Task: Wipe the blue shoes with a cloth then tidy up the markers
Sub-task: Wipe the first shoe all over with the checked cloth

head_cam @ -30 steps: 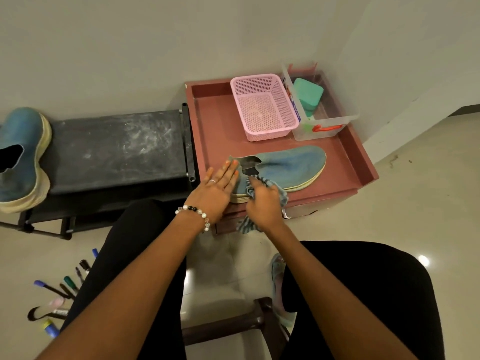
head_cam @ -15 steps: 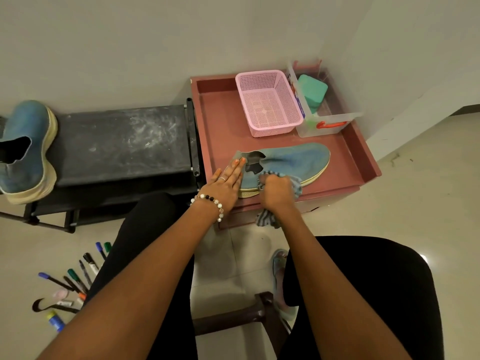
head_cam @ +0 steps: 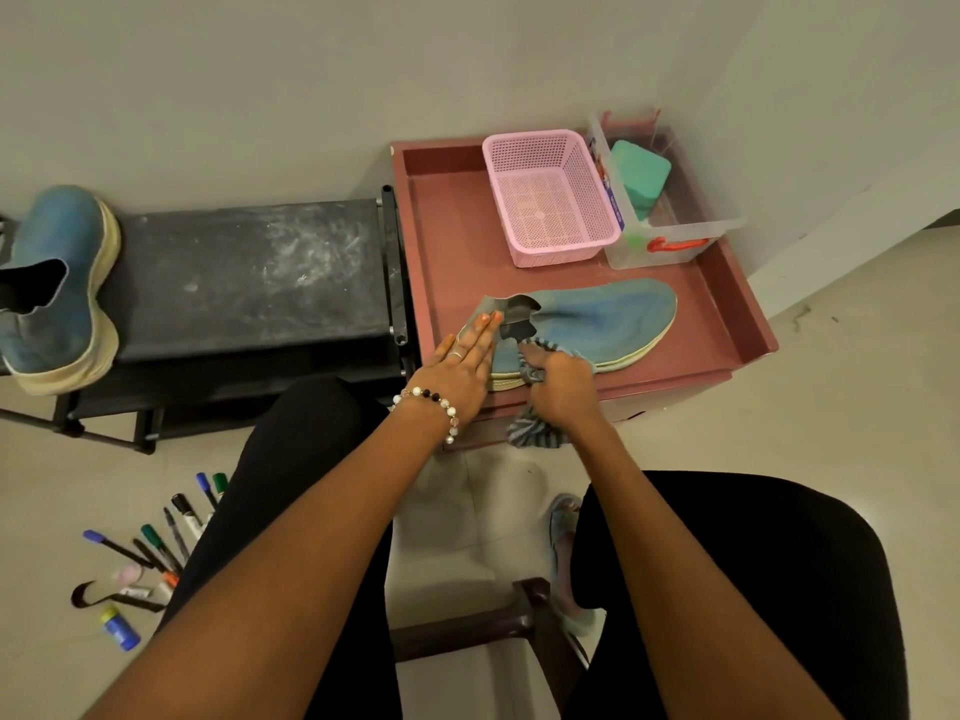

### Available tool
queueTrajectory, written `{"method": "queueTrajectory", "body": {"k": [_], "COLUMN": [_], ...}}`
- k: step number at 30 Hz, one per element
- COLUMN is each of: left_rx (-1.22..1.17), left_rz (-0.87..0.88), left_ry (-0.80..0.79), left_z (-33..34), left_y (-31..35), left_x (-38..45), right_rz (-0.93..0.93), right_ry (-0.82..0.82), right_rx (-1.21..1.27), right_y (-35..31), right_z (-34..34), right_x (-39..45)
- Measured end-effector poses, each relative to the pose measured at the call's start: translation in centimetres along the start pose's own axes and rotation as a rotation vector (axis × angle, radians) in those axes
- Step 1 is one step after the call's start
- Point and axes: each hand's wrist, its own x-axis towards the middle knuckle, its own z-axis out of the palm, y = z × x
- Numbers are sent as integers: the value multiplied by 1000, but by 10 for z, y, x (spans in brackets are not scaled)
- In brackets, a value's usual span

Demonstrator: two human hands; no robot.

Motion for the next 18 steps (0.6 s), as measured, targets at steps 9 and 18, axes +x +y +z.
{"method": "queueTrajectory", "body": {"k": [9, 18], "left_rx": [-16, -20], "left_rz": [-27, -40], "left_ry": [5, 21], "left_z": [-2, 2], "left_y": [4, 6], "left_x": [0, 2], "right_rz": [150, 225], "right_ry": [56, 115], "right_rx": [26, -25], "right_y": [-28, -20], "right_z": [4, 7], "right_x": [-5, -3]}}
